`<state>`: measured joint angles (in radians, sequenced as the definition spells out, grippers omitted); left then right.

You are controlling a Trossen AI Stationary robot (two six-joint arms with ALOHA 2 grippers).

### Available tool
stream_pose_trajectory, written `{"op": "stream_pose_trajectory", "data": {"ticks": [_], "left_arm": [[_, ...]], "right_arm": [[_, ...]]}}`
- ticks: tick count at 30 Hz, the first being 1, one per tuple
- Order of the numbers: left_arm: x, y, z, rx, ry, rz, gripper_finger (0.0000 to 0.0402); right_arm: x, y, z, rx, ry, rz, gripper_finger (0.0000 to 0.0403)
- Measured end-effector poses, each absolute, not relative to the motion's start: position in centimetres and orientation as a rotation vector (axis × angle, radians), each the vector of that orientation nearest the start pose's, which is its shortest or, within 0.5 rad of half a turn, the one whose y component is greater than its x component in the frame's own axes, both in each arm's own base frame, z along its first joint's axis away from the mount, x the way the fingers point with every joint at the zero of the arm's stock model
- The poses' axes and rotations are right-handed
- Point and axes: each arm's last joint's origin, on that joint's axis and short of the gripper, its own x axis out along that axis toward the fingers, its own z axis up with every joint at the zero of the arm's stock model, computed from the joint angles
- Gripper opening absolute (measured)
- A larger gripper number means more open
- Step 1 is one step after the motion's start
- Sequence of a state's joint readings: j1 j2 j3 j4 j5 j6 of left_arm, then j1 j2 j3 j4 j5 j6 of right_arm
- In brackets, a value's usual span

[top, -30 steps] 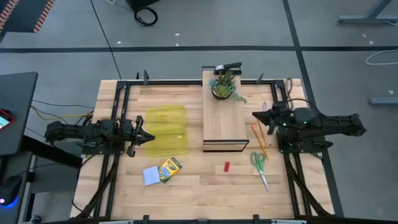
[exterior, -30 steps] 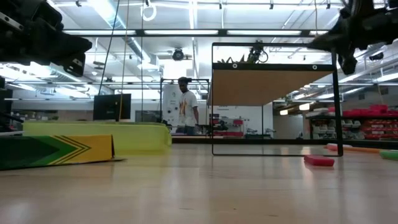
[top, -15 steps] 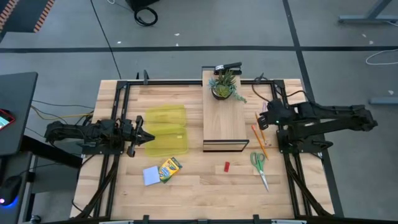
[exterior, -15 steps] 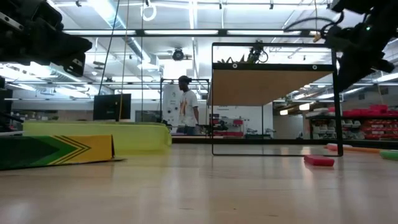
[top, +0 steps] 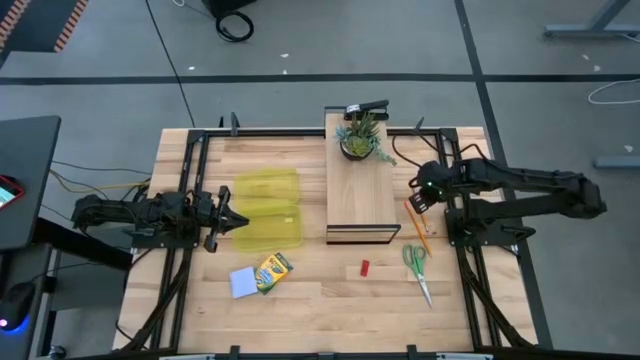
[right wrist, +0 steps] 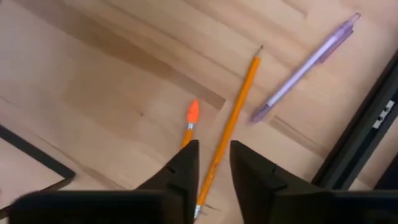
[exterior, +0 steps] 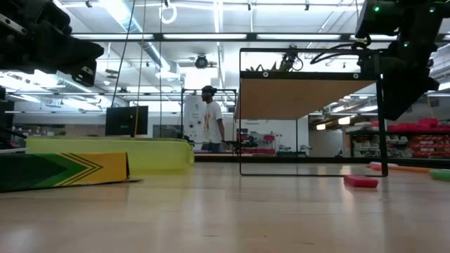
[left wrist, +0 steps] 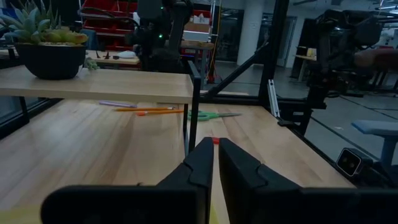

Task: Pack school essentials
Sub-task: Put the orange pencil into the yellow supply box

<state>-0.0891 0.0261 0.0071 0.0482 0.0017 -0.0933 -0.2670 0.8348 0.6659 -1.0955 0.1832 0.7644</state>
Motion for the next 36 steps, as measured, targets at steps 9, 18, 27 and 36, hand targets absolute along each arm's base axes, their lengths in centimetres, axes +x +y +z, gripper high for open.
{"op": "stream_pose_trajectory", "data": {"ticks": [9, 18, 27, 36], "left_arm": [[9.8, -0.9, 16.8, -0.094, -0.024, -0.092, 0.004], [9.8, -0.9, 16.8, -0.094, -0.025, -0.092, 0.003], [9.8, -0.9, 16.9, -0.094, -0.025, -0.093, 0.004], [9.8, -0.9, 16.8, -0.094, -0.025, -0.092, 0.0033]], "right_arm": [[11.4, -4.0, 19.4, 0.74, 1.101, -0.865, 0.0133], [11.2, -3.5, 17.0, 0.789, 1.108, -0.855, 0.0127], [11.7, -3.7, 16.3, 0.798, 1.159, -0.884, 0.0127], [12.7, -4.3, 14.8, 0.764, 1.26, -0.914, 0.0127]]}}
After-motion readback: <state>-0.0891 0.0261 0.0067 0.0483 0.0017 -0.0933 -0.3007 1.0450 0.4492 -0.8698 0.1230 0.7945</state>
